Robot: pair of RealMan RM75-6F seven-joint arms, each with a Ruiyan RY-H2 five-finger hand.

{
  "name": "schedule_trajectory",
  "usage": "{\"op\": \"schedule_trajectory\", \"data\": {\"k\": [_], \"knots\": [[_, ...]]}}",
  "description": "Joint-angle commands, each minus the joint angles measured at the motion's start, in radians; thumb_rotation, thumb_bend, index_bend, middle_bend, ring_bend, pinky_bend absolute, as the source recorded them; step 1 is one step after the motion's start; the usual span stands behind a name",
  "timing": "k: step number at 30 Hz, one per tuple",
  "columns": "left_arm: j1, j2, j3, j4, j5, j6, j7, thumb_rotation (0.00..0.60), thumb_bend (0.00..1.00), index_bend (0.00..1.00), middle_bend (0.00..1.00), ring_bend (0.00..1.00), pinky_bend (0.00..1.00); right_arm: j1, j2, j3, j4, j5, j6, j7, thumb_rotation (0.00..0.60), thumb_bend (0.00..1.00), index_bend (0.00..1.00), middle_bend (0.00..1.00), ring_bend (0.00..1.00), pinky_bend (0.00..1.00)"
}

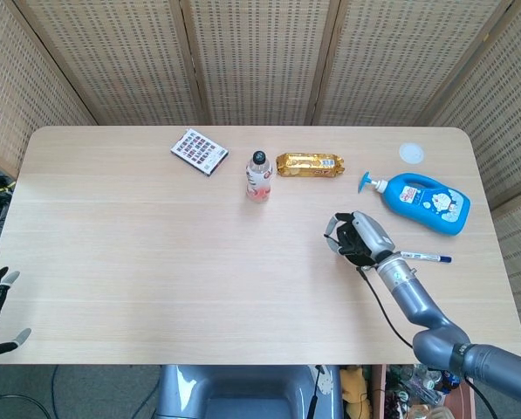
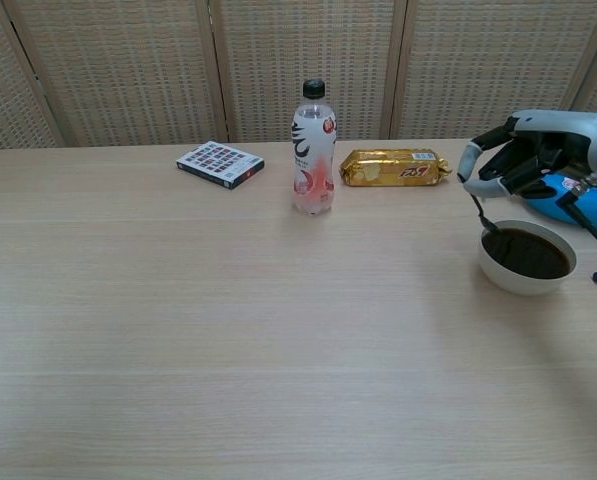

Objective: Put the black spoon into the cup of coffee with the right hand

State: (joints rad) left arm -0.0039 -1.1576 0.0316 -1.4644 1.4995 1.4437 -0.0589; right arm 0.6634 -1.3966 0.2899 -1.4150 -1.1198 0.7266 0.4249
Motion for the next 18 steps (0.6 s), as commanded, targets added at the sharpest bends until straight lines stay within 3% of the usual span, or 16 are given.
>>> {"op": "schedule_trajectory", "data": {"k": [1, 18], "knots": [[0.000, 0.001, 0.000, -0.003, -0.001, 0.000, 0.003, 0.600, 0.23, 0.00, 0.00, 0.00, 0.00, 0.005, -0.027, -0.008, 0.048, 0.000, -0.010, 0.010, 0.600, 0.62, 0.68, 0.91, 0.94, 0.95], [-0.005, 0.007, 0.000, -0.024, 0.003, 0.000, 0.021, 0.600, 0.23, 0.00, 0.00, 0.00, 0.00, -0.011, -0.104, -0.054, 0.230, -0.018, -0.030, 0.027, 0.600, 0.64, 0.70, 0.91, 0.94, 0.95]]}}
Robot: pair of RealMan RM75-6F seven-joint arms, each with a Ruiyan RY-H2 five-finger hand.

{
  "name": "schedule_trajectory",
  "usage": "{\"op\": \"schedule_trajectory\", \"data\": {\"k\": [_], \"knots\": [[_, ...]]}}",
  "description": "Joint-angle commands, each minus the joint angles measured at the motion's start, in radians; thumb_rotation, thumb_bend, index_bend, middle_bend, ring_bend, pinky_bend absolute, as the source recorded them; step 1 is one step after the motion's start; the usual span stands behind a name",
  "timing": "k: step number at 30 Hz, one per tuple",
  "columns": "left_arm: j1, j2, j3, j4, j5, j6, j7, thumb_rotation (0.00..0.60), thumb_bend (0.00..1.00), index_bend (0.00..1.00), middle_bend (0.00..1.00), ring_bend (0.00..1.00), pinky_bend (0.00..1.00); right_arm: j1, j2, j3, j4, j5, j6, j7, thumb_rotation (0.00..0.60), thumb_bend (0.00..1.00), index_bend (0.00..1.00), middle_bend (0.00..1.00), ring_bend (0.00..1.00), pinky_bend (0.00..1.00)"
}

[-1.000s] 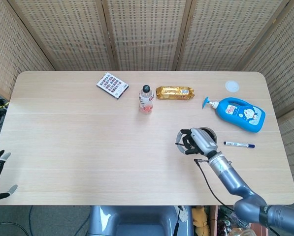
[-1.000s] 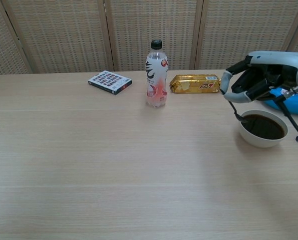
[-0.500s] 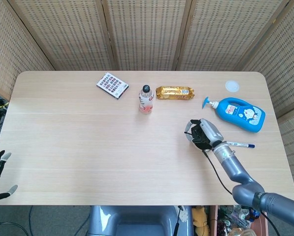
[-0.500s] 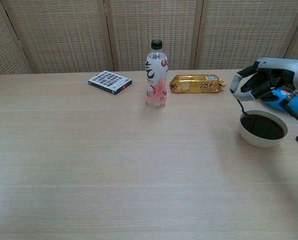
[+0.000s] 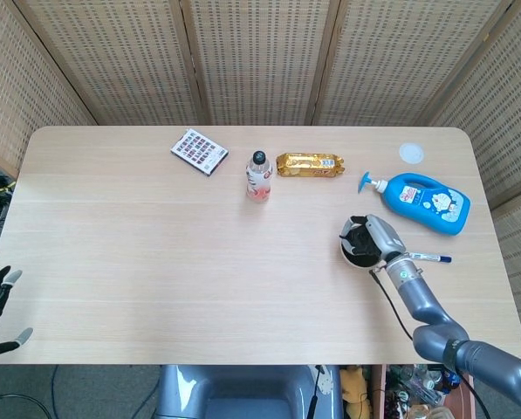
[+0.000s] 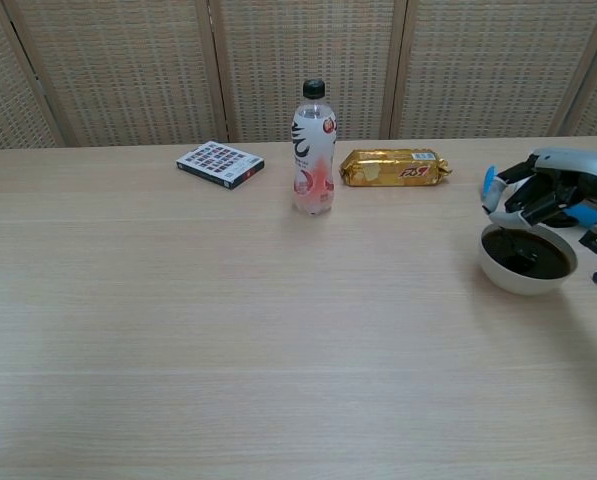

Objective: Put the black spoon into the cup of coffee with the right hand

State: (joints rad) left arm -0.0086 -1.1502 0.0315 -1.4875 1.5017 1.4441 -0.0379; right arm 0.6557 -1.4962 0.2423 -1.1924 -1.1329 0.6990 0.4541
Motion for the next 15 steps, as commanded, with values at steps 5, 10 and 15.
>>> {"op": "schedule_trajectory", "data": {"k": [5, 10, 15], "knots": [[0.000, -0.001, 0.001, 0.000, 0.001, 0.000, 0.001, 0.600, 0.23, 0.00, 0.00, 0.00, 0.00, -0.007, -0.015, -0.026, 0.032, -0.018, -0.009, -0.022, 0.600, 0.64, 0.70, 0.91, 0.94, 0.95], [0.003, 0.000, 0.002, 0.002, -0.003, 0.002, -0.001, 0.600, 0.23, 0.00, 0.00, 0.00, 0.00, -0.002, -0.015, -0.025, 0.056, -0.020, -0.017, -0.036, 0.600, 0.64, 0.70, 0.91, 0.94, 0.95], [0.005, -0.002, 0.005, 0.003, -0.002, 0.002, -0.003, 0.600, 0.23, 0.00, 0.00, 0.00, 0.00, 0.001, -0.013, -0.019, 0.076, -0.014, -0.020, -0.046, 0.600, 0.64, 0.70, 0.91, 0.94, 0.95]]}}
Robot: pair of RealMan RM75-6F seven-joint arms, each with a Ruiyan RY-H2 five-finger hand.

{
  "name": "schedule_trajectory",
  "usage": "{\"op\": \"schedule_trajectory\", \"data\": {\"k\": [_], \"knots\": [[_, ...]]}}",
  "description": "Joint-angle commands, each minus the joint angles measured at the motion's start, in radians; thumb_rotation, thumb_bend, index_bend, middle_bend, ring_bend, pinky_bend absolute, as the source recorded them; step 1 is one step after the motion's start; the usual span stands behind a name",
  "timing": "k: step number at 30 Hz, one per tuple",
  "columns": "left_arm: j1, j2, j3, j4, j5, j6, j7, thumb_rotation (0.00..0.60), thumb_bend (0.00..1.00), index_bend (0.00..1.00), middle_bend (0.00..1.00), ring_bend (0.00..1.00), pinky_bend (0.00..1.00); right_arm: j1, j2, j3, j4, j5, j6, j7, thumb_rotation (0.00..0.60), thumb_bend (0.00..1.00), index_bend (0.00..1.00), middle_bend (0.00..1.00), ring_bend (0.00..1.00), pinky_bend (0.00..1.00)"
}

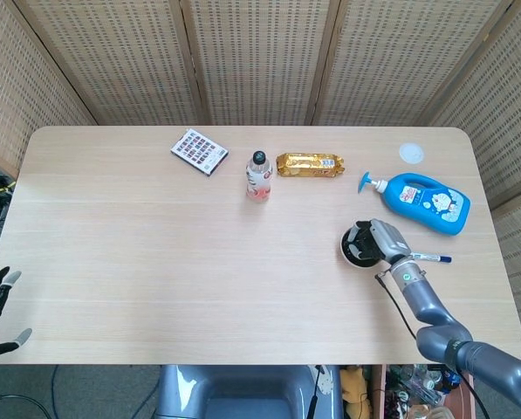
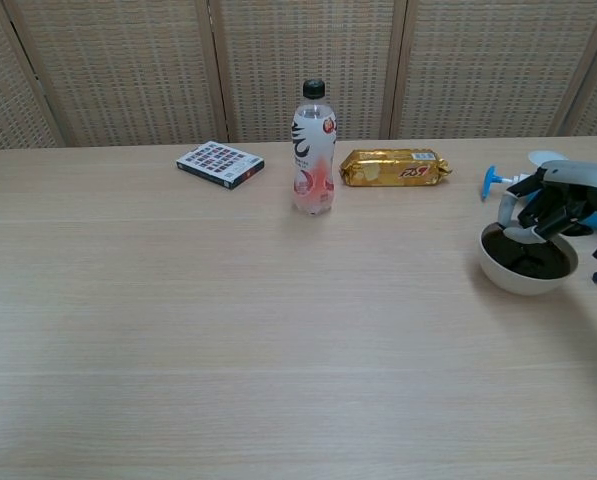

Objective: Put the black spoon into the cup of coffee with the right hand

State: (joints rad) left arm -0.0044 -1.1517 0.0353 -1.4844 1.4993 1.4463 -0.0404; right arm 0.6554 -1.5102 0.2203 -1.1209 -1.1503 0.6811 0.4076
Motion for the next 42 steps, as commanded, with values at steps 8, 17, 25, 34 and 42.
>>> {"op": "schedule_trajectory", "data": {"k": [8, 17, 25, 34, 42], "knots": [[0.006, -0.002, 0.002, 0.003, -0.003, 0.004, -0.001, 0.600, 0.23, 0.00, 0.00, 0.00, 0.00, 0.012, -0.004, 0.014, 0.028, 0.010, -0.018, -0.003, 0.600, 0.64, 0.70, 0.91, 0.94, 0.95], [0.010, -0.003, 0.003, 0.011, -0.007, 0.005, -0.008, 0.600, 0.23, 0.00, 0.00, 0.00, 0.00, 0.031, -0.017, 0.028, 0.026, 0.003, -0.024, -0.006, 0.600, 0.64, 0.71, 0.91, 0.94, 0.95], [0.007, -0.008, 0.004, 0.017, -0.003, -0.002, -0.014, 0.600, 0.23, 0.00, 0.00, 0.00, 0.00, 0.021, 0.000, 0.025, -0.035, -0.008, -0.019, 0.006, 0.600, 0.64, 0.71, 0.91, 0.94, 0.95], [0.005, -0.005, 0.004, 0.018, -0.001, -0.003, -0.020, 0.600, 0.23, 0.00, 0.00, 0.00, 0.00, -0.001, 0.028, 0.007, -0.060, -0.015, 0.001, -0.014, 0.600, 0.64, 0.71, 0.91, 0.94, 0.95], [0.006, 0.000, 0.009, 0.011, 0.001, -0.006, -0.026, 0.600, 0.23, 0.00, 0.00, 0.00, 0.00, 0.003, 0.009, 0.003, -0.018, -0.008, -0.008, -0.023, 0.600, 0.64, 0.71, 0.91, 0.94, 0.95]]}}
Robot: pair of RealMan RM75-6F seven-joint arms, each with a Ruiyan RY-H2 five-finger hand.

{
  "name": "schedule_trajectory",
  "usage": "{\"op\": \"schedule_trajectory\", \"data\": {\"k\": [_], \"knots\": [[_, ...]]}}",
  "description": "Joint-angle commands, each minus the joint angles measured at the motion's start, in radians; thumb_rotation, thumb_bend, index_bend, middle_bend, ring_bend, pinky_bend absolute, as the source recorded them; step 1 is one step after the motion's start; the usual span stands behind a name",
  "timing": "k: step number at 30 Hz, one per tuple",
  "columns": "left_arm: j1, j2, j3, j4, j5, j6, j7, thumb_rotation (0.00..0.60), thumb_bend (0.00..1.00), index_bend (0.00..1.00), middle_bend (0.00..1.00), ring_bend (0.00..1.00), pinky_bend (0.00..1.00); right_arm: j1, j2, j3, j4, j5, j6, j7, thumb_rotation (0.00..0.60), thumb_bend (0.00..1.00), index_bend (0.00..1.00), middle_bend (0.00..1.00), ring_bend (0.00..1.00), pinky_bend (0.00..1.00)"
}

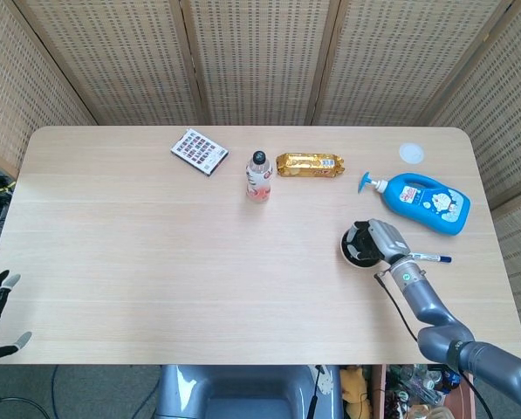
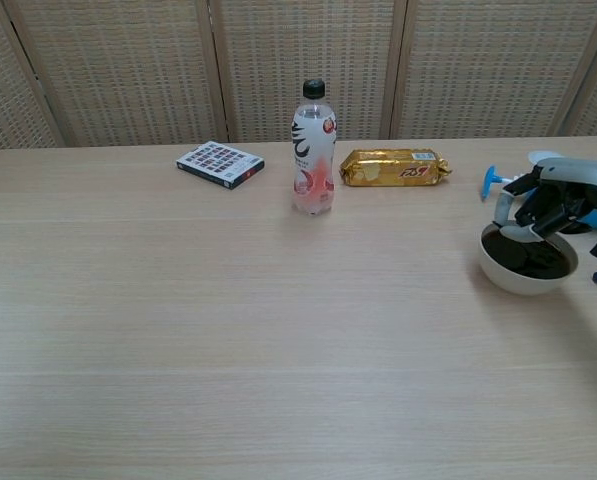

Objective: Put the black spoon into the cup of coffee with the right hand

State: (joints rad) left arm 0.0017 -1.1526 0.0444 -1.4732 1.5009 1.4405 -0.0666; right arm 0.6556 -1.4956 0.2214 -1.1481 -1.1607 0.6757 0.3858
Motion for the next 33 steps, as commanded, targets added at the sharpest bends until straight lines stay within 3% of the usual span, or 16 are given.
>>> {"op": "schedule_trajectory", "data": {"k": [1, 17, 33], "knots": [[0.001, 0.001, 0.000, -0.001, 0.000, 0.001, 0.002, 0.600, 0.23, 0.00, 0.00, 0.00, 0.00, 0.004, -0.007, 0.002, 0.014, 0.003, -0.004, 0.000, 0.600, 0.64, 0.71, 0.91, 0.94, 0.95], [0.003, -0.004, -0.004, 0.002, -0.008, 0.004, 0.009, 0.600, 0.23, 0.00, 0.00, 0.00, 0.00, 0.031, -0.023, 0.025, 0.047, 0.010, -0.014, -0.010, 0.600, 0.64, 0.71, 0.91, 0.94, 0.95], [0.005, -0.007, -0.003, 0.024, -0.008, 0.002, -0.010, 0.600, 0.23, 0.00, 0.00, 0.00, 0.00, 0.018, 0.002, -0.001, -0.059, 0.005, 0.001, -0.063, 0.600, 0.64, 0.71, 0.91, 0.94, 0.95]]}}
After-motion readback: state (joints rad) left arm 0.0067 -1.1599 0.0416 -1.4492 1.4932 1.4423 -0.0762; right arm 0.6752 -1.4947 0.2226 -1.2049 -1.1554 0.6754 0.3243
